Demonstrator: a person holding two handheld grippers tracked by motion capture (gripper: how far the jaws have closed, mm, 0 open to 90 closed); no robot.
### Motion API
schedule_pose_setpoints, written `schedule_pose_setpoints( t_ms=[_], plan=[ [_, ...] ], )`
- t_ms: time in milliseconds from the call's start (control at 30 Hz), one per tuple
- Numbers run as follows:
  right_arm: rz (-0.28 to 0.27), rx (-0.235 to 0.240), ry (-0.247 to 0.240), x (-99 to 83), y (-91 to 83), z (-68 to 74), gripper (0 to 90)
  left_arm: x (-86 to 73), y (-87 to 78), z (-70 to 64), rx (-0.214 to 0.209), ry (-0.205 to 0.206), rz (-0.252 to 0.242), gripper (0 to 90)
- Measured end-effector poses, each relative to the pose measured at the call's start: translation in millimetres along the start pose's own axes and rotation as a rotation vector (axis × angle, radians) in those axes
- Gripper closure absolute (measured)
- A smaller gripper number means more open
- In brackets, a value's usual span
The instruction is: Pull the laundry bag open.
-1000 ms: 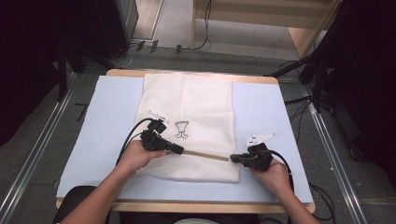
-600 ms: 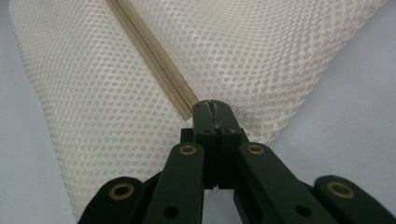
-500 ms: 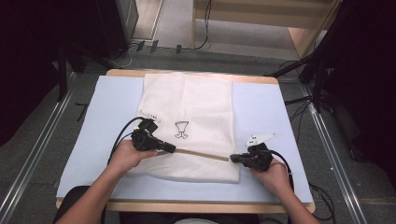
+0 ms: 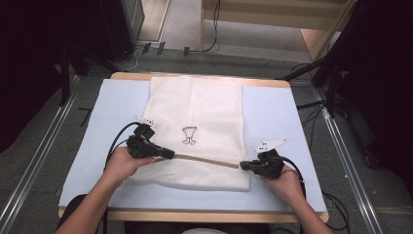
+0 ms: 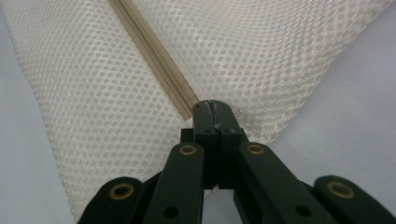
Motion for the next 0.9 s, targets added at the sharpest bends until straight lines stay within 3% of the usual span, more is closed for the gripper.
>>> schedule_pose_setpoints(
  t_ms=[733,900],
  plan=[
    [-0.006,0.024,-0.002,-0.2,0.3,-3.0,90.0,-6.7,-12.7,14.1,0.02,-0.053,-0.005,89.0],
    [0.002,0.03,0.001,0.4,0.2,-3.8,90.0,-10.9,-19.4,18.7,0.042,-0.059,-0.014,89.0]
  ],
)
Point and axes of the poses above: each handheld gripper's, and its own axes: y roughly forward along the jaws, x roughly out of its top, z roughly to its left, the point moved 3 cm from there along y, roughly forward along the jaws, and after that the axes turned 6 degrees about -y, right-handed, at the moved point
